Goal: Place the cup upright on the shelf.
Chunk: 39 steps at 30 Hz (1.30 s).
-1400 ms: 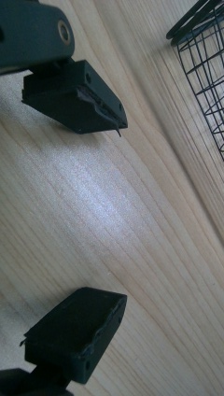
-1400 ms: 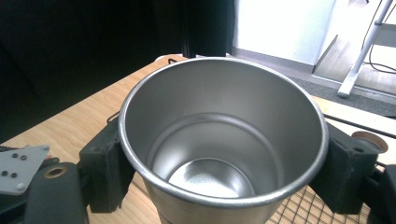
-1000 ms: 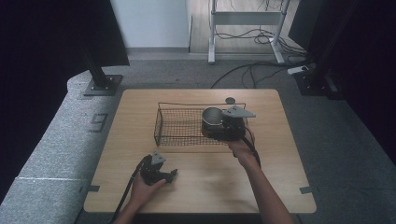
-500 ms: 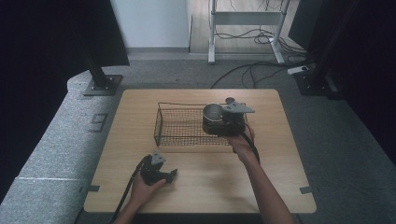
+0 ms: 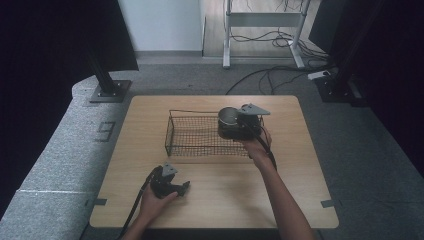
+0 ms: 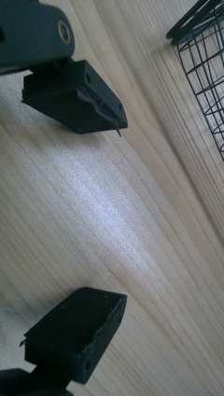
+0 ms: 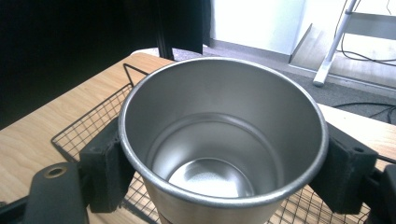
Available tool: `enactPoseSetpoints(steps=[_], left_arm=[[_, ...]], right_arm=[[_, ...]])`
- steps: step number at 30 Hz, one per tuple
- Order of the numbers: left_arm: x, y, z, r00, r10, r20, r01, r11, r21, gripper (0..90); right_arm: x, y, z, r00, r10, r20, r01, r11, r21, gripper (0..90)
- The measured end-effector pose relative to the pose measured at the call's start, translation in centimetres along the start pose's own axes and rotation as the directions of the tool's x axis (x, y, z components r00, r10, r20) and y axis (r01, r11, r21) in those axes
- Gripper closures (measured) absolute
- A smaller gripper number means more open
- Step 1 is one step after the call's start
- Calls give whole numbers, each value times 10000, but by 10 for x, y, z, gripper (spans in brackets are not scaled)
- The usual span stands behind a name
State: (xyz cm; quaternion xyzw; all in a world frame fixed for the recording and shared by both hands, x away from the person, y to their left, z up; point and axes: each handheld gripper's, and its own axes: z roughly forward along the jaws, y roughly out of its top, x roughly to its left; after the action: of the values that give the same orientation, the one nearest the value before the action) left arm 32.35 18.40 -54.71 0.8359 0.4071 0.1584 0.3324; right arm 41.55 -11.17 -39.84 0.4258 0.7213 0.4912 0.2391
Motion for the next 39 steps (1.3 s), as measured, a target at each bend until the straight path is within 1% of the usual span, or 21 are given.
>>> enactPoseSetpoints(steps=[9,16,22,28,33,39], left_arm=[[0,0,0,10000,3,-4,-3,10000,-3,145],[0,0,0,10000,4,-3,-4,10000,-8,145],[0,0,0,10000,-6,-5,6,10000,-10,145],[0,0,0,10000,-9,-1,9,10000,-6,145],[0,0,0,10000,4,-2,-4,10000,1,145],[0,0,0,10000,4,8,-4,10000,16,145]], right_arm=[[-13,-3,14,9993,240,301,-249,9992,297,185],[-21,-7,24,9980,323,539,-354,9977,575,185],[-24,-12,33,9973,365,644,-417,9959,805,185],[-26,-15,38,9968,477,640,-533,9946,890,185],[-26,-23,44,9967,372,724,-449,9932,1078,184],[-29,-31,48,9959,471,770,-564,9909,1226,185]])
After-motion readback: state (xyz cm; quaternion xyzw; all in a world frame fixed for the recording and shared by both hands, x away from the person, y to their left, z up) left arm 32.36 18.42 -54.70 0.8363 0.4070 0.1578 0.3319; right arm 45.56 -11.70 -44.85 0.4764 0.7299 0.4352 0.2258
